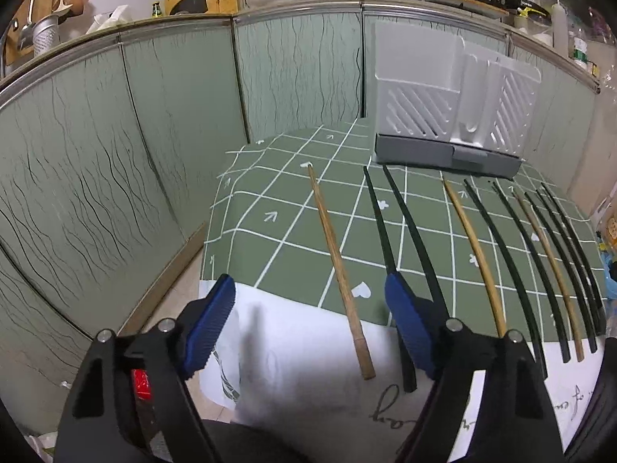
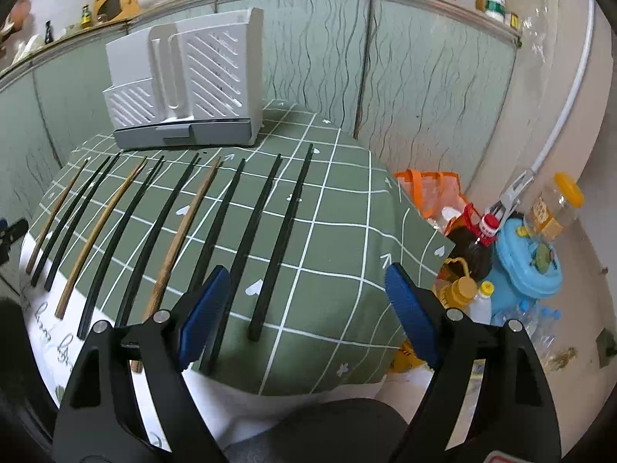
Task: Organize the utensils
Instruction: 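Lower the left tool onto a wooden chopstick and close while the right tool grasps a black chopstick, then lift both held chopsticks and carry them up over the white utensil holder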
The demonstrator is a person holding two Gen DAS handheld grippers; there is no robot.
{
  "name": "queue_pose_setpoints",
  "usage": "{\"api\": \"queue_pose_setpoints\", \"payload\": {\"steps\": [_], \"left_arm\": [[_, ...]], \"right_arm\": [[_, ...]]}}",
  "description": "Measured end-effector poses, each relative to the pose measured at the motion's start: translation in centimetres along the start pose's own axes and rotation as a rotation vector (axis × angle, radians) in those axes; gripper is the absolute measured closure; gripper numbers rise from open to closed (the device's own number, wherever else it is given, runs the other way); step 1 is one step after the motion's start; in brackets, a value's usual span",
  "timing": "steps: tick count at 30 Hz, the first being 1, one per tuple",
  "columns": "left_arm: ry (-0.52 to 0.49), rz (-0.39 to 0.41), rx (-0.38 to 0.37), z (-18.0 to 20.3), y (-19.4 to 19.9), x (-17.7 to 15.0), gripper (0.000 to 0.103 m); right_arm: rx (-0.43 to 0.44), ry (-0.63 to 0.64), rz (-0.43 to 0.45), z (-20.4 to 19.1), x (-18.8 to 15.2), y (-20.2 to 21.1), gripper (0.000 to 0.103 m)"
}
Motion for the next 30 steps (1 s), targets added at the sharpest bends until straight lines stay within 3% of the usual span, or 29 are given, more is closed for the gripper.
{"api": "queue_pose_setpoints", "payload": {"steps": [7,9,13,17,23,24,30], "left_arm": [[0.009,-0.021,0.007,0.6,-1.4,-0.5,0.03],[0.009,-0.042,0.016,0.8,-2.1,-0.6,0.044],[0.023,-0.08,0.017,1.2,-3.2,-1.2,0.056],[0.012,-0.07,0.032,1.7,-3.4,-1.3,0.065],[0.051,-0.057,0.051,1.3,-3.1,-1.8,0.095],[0.053,-0.056,0.05,1.2,-3.2,-1.8,0.095],[0.052,-0.061,0.047,1.0,-3.1,-1.7,0.095]], "right_arm": [[0.018,-0.006,-0.047,-1.0,-0.3,-2.0,0.043],[0.019,-0.002,-0.054,-1.3,-0.4,-2.4,0.048],[0.013,0.004,-0.065,-1.9,-0.6,-3.1,0.059],[0.005,-0.007,-0.077,-2.1,-0.8,-3.6,0.071],[0.013,-0.006,-0.081,-2.4,-1.1,-3.8,0.089],[0.018,-0.004,-0.083,-2.6,-1.1,-3.8,0.094],[0.026,-0.012,-0.083,-2.7,-1.2,-3.7,0.097]]}}
Point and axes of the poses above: each gripper's, at about its wrist camera, not at the fingertips, and y roughly against the way its jaws point, z to its right, x to its top, the point moved 6 cm from there along -y, roughly the way its jaws point, and after that the axes turned 9 degrees about -x, right-handed, at the moved point
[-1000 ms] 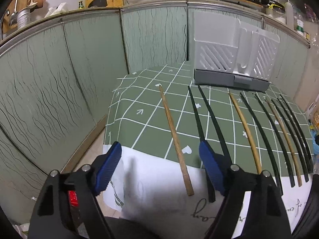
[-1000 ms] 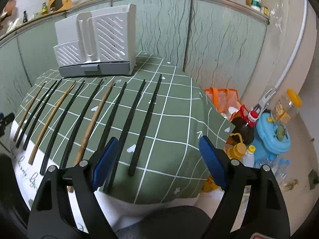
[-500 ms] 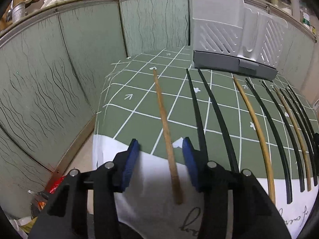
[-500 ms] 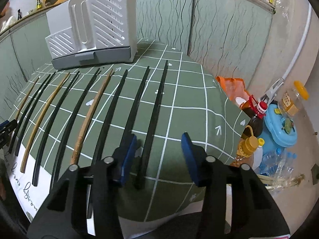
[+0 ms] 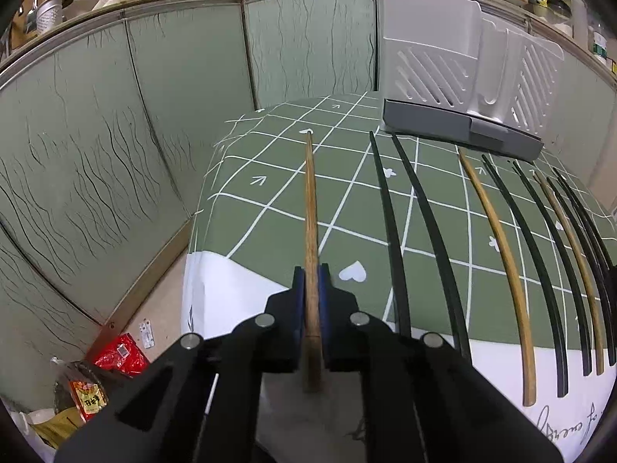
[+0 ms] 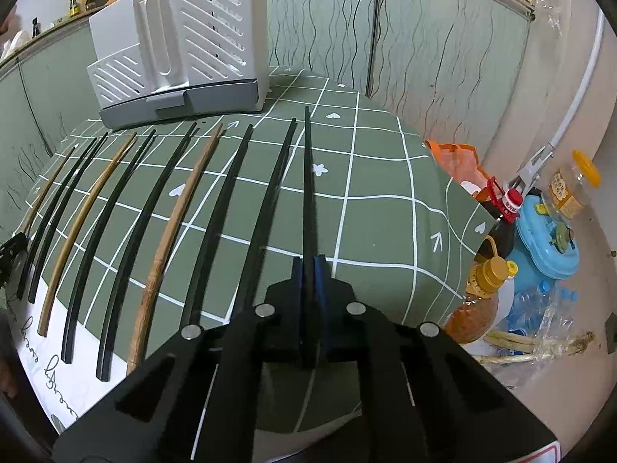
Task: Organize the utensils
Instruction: 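Lift both held chopsticks and carry them up over the white utensil holder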
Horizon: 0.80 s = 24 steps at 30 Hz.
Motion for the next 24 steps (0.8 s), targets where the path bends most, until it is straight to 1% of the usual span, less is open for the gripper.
{"api": "queue_pose_setpoints", "payload": {"steps": [6,12,18,24], "left_arm": [[0.034,-0.007,-0.068,-0.4,0.6,0.2,0.095],[0.037,0.04,-0.08,-1.1,3.1,1.2,0.095],[0.013,0.078,-0.089,-1.3,5.7,2.5,0.095],[0.004,0.132,-0.11,-1.5,8.4,4.1,0.095]], "right_arm": [[0.022,-0.016,0.008,0.3,0.1,0.5,0.097],[0.043,-0.013,0.043,0.7,0.6,2.7,0.097],[0.065,-0.015,0.07,1.1,1.5,4.7,0.097],[0.075,-0.014,0.128,1.7,3.0,7.3,0.097]]}}
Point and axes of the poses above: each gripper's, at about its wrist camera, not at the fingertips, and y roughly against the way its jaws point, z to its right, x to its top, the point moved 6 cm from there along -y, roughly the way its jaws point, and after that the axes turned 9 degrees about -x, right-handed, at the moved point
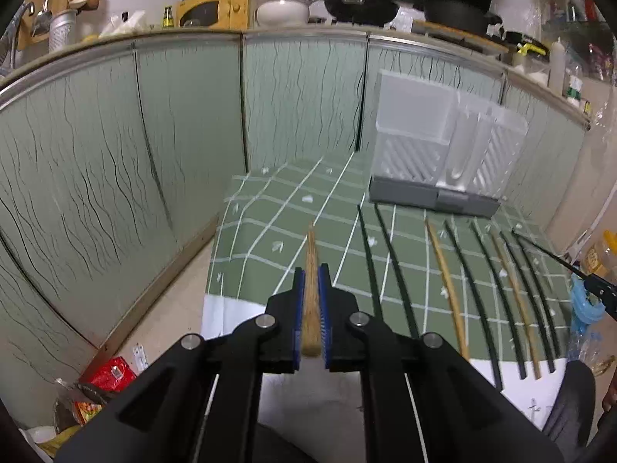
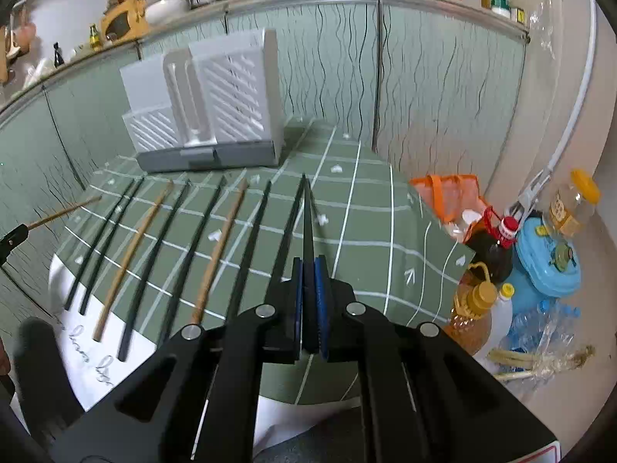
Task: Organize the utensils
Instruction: 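Lift both held chopsticks and carry them up over the white utensil holder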
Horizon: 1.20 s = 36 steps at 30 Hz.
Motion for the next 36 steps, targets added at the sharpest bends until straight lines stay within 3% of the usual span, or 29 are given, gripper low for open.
{"api": "queue_pose_setpoints", "payload": {"steps": [15,36], "left_arm": [[-0.057,0.087,-0.092,1.2,4.6,5.0,0.095],[-0.187,0.002,-0.344,2.2,4.8,9.7,0.095]], "right_arm": [[0.032,0.01,0.129,0.6,5.5,4.3,0.097],[0.099,0.039,0.174,2.1,9.9,6.0,0.097]]}}
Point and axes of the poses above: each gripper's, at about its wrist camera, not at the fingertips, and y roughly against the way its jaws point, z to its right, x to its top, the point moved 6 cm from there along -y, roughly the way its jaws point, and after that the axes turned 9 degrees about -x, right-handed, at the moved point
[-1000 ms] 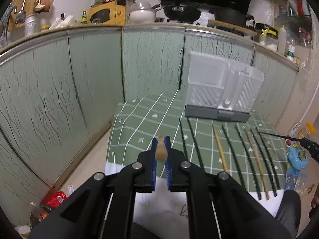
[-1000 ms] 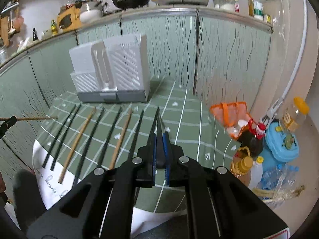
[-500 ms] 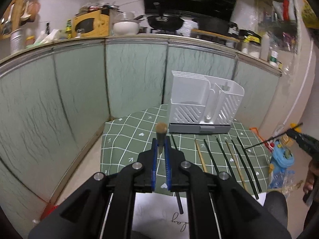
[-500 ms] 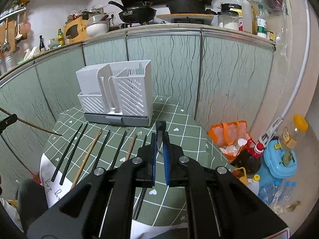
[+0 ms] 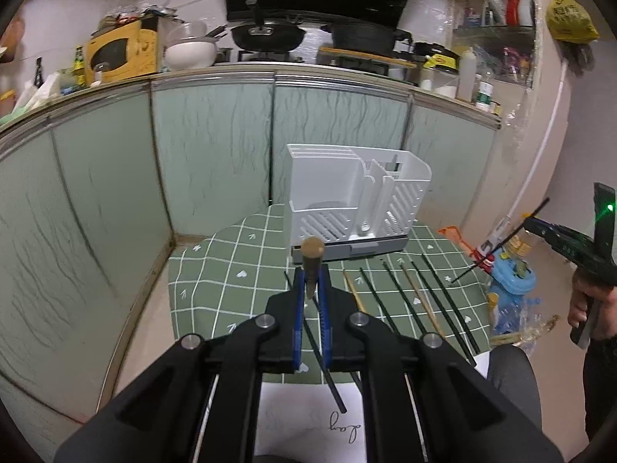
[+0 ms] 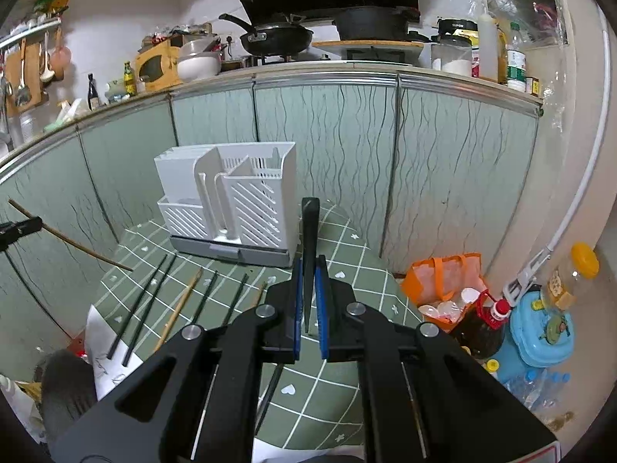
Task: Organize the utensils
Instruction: 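Lift both held chopsticks and carry them up over the white utensil holder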
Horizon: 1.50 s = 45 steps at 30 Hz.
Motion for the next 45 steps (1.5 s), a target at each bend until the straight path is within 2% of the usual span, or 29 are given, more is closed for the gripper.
{"api": "queue_pose_setpoints", "payload": {"steps": [5,13,26,37,45], "left_arm": [[-0.042,-0.006,-0.043,1.1,-0.6,0.7,0.095],[-0.073,-0.024,-0.071,2.4,-1.9,1.5,0.095],[-0.122,-0.025,-0.158,5.0,-3.9,4.3,0.095],[-0.106,-0.02,-0.255,6.5,-5.7,7.7,0.095],[-0.122,-0.012,-0.284,7.4,-7.6,11.4,0.095]], "right_arm": [[0.047,-0.002,0.003,0.1,1.1,0.2,0.097],[0.087,0.013,0.01,-0.1,2.1,0.4,0.097],[0.145,0.012,0.018,-0.2,3.9,0.1,0.097],[0.189,0.031,0.056,-0.6,7.6,0.0,0.097],[0.227,0.034,0.104,-1.2,11.8,-0.3,0.097]]}}
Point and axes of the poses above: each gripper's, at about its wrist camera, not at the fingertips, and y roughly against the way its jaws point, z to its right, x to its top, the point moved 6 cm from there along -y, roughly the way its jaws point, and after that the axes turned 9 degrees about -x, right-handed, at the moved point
